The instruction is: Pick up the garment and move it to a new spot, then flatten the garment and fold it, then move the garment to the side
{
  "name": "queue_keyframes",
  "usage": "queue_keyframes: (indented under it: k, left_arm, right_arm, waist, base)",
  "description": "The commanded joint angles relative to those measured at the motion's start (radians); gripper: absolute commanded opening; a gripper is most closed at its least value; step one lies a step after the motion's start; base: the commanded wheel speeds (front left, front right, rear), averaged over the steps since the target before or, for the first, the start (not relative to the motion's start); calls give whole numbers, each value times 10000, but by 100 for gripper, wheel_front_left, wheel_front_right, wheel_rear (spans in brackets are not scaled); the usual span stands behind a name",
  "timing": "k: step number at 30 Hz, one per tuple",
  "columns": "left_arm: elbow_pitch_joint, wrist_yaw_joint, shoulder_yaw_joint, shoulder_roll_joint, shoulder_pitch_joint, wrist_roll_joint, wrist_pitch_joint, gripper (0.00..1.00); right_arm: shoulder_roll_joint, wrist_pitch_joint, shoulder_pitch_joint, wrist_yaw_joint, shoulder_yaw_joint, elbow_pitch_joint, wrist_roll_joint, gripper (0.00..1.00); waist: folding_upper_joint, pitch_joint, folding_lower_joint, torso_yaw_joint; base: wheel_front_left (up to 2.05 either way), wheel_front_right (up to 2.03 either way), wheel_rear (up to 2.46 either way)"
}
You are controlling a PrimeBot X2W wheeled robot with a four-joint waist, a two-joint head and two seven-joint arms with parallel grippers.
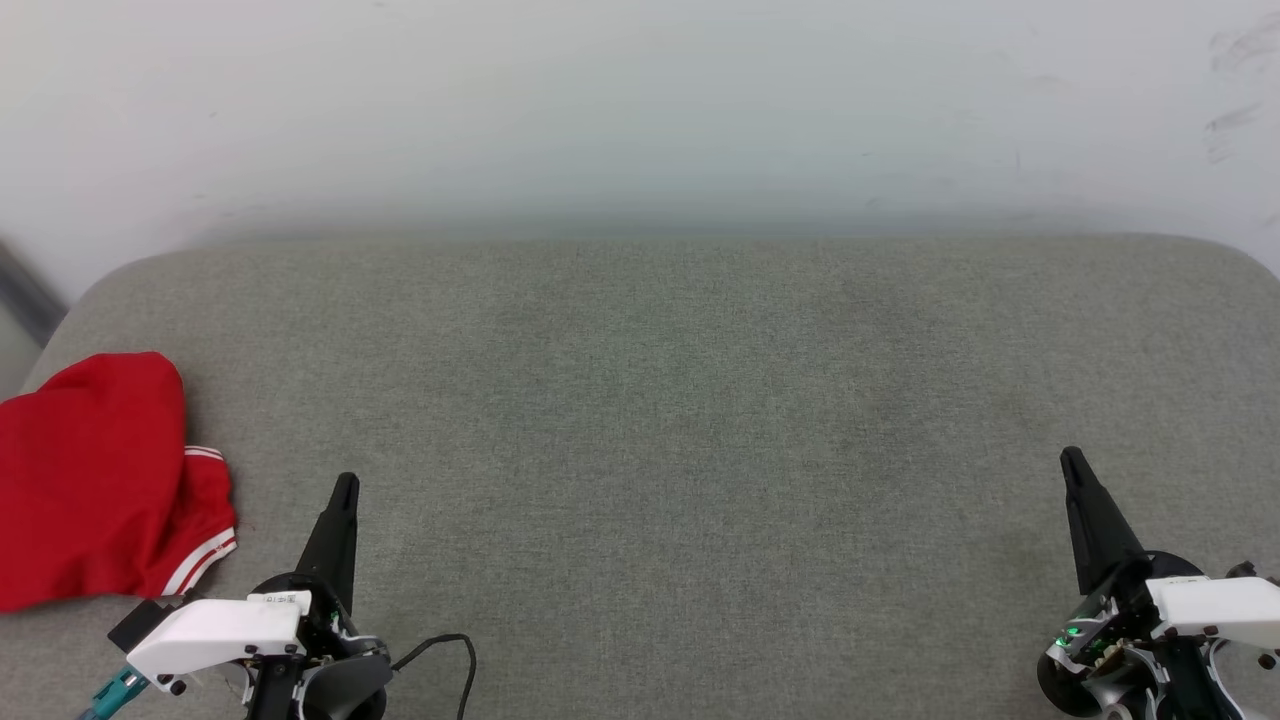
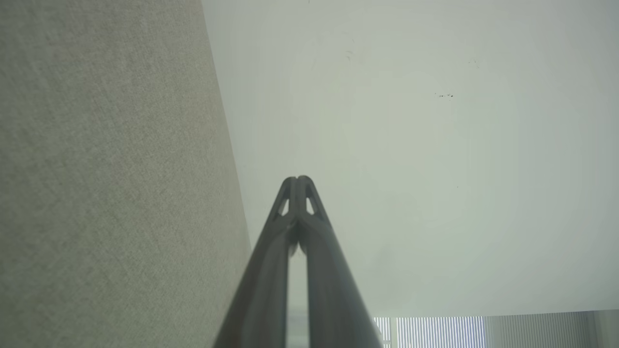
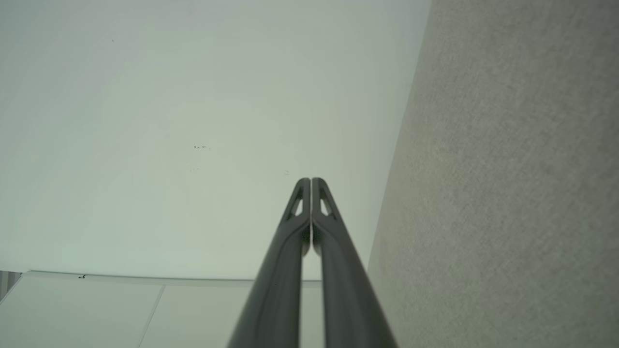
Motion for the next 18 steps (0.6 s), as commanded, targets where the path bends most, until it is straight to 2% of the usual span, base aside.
queue_keyframes:
  k: [1, 18]
  left_arm:
    - [-6, -31, 7, -17, -88, 14, 11, 0]
    - [-6, -31, 7, -17, -88, 14, 11, 0]
  right_arm:
    - [35, -8, -140, 0, 8, 10, -46, 0]
    - [35, -8, -140, 0, 8, 10, -46, 0]
  waist:
    - [0, 0, 0, 0]
    - [0, 0, 0, 0]
  base:
    - [0, 0, 0]
    - [0, 0, 0]
